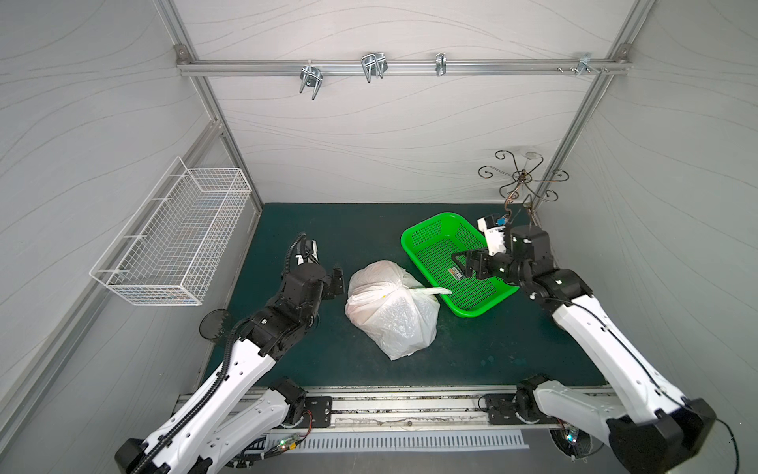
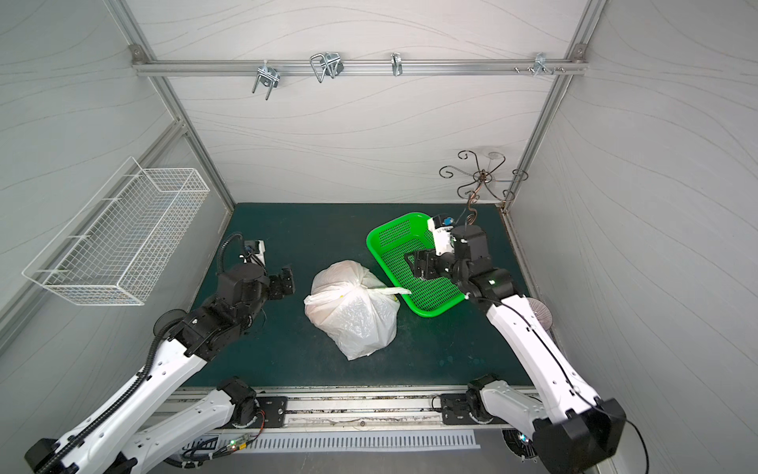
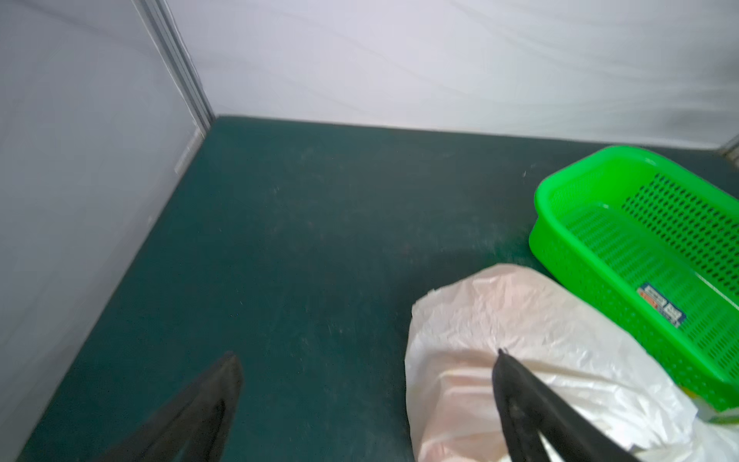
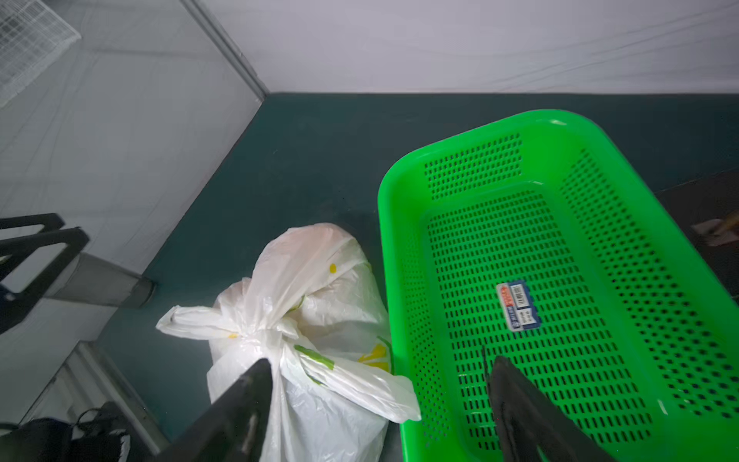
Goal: Place the pineapple into a plastic bag & tie a knot
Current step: Reset both arms
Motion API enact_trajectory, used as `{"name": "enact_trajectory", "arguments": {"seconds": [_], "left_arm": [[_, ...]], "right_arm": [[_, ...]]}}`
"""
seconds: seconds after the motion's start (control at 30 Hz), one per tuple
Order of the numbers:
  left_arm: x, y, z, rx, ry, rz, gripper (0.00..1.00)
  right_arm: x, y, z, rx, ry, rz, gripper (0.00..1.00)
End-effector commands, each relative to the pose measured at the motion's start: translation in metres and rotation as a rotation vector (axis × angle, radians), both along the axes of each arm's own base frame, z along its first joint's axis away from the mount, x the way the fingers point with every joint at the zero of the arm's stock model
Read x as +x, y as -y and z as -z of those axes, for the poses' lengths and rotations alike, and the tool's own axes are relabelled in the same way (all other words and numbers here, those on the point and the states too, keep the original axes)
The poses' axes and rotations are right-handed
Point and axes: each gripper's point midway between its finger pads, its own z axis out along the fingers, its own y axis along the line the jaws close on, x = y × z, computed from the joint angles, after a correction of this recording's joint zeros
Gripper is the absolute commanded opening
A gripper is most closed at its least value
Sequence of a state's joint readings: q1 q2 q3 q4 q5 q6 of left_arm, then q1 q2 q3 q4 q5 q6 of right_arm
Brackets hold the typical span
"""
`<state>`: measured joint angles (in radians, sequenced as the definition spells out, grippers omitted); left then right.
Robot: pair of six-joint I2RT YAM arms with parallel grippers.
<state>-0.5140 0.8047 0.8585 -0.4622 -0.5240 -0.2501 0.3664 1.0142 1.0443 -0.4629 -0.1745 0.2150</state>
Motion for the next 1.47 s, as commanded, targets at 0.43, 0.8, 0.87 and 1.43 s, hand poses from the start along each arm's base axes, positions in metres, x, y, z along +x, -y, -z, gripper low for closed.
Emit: {"name": "enact_trajectory", "arguments": {"seconds": [0.43,0.8,0.87,1.43], "left_arm": [[0.081,-0.095,0.102,0.03,0.163,-0.172,0.99],[0.105,-0.073,0.169,-0.027,0.121,0.036,0.98],[0.113,-0.083,0.174,-0.021,0.131,-0.018,0.99],[0.122,-0.096,0.185,0.01,0.018,-0.129,1.0]], "right_arm": [[0.095,0.152,0.146,-0.223,0.07,0.461,0.9],[0.104,0.11,0.199,-0.173,0.199,0.272,0.93],[0.104,0.111,0.205,-0.164,0.175,0.277,0.94],[0.108,0.112,0.204,-0.194,0.191,0.297,0.99]]}}
